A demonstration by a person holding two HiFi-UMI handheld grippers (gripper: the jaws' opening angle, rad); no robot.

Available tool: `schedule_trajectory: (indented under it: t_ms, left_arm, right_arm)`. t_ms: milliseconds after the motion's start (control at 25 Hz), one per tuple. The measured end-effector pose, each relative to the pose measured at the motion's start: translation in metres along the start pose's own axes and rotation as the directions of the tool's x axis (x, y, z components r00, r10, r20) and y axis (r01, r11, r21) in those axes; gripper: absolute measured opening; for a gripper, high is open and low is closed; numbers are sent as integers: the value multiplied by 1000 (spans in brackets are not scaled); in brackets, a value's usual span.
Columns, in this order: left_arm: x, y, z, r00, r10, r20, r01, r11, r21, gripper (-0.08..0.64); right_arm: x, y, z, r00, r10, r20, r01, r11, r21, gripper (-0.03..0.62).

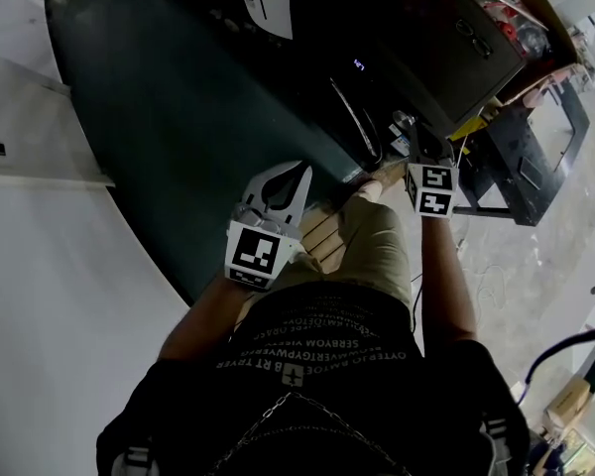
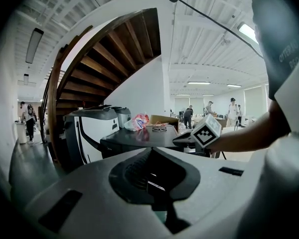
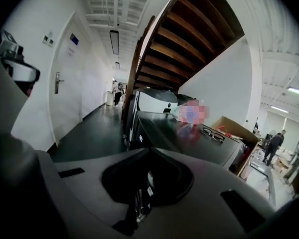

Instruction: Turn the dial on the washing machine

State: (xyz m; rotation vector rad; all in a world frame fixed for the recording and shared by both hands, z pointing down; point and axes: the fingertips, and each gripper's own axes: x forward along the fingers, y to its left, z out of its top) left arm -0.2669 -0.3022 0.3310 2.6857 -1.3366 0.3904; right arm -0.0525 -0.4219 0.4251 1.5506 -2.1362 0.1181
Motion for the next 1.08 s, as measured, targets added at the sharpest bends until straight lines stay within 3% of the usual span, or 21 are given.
schedule_trajectory:
  t_ms: [200, 360, 1080]
  left_arm:
    - [1, 3, 23, 999, -5, 40, 5, 1000, 13, 6]
    - [5, 1, 35, 998, -27, 56, 25, 999, 28, 6]
    - [34, -41, 58, 984, -156, 88, 152, 987, 58, 6]
  right_arm:
    - [-51, 10, 50, 991, 61, 121, -64, 998, 22, -4]
    - [-75, 11, 59, 993, 22, 120, -20, 1000, -21, -4]
    - [-115, -7, 64, 993, -3, 120, -2, 999, 42, -3]
